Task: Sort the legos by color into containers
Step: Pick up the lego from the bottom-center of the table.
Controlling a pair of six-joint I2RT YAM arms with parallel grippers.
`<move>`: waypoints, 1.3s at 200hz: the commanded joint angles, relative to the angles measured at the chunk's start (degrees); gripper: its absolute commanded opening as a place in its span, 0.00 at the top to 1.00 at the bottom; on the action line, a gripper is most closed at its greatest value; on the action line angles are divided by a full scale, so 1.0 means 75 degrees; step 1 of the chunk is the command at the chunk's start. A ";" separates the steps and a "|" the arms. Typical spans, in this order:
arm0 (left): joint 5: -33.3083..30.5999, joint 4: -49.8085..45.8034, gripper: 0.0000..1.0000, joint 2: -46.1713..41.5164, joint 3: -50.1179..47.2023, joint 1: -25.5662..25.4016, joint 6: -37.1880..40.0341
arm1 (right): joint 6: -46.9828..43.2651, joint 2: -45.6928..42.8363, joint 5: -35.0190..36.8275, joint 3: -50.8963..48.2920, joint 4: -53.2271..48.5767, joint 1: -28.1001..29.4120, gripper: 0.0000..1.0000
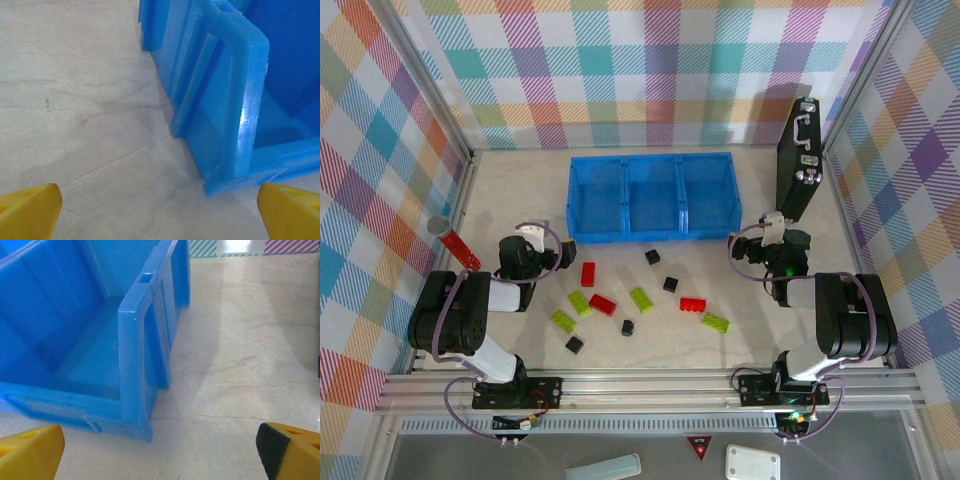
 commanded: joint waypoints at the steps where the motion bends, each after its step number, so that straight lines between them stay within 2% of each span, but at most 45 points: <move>1: 0.0148 0.0250 0.00 0.0056 0.0134 0.0118 0.0094 | 0.0118 0.0078 0.0037 0.0146 0.0126 -0.0058 0.01; 80: 0.0116 0.0064 0.00 -0.0140 0.0139 0.0118 0.0116 | -0.0005 -0.0159 -0.0150 0.0082 0.0037 -0.0029 0.01; 112: -0.0304 0.0164 0.00 -0.0396 -0.0005 0.0106 -0.0019 | -0.0010 -0.0667 -0.0216 0.0243 -0.0718 -0.0026 0.01; 139: -0.0398 -0.1279 0.00 -0.1112 0.0423 0.0039 -0.0063 | -0.0023 -0.1082 -0.0408 0.0505 -0.1765 -0.0009 0.01; 170: -0.0963 -0.2278 0.00 -0.1760 0.0647 -0.0129 -0.0147 | 0.0004 -0.1497 -0.0178 0.0660 -0.2609 0.0130 0.01; 205: -0.1817 -0.4323 0.00 -0.2164 0.1327 -0.0198 -0.0596 | 0.0109 -0.1914 0.0176 0.1522 -0.5060 0.0358 0.01; 260: -0.1530 -0.6744 0.00 -0.2594 0.2362 -0.0254 -0.1315 | 0.1128 -0.2630 -0.0015 0.2170 -0.7225 0.0747 0.02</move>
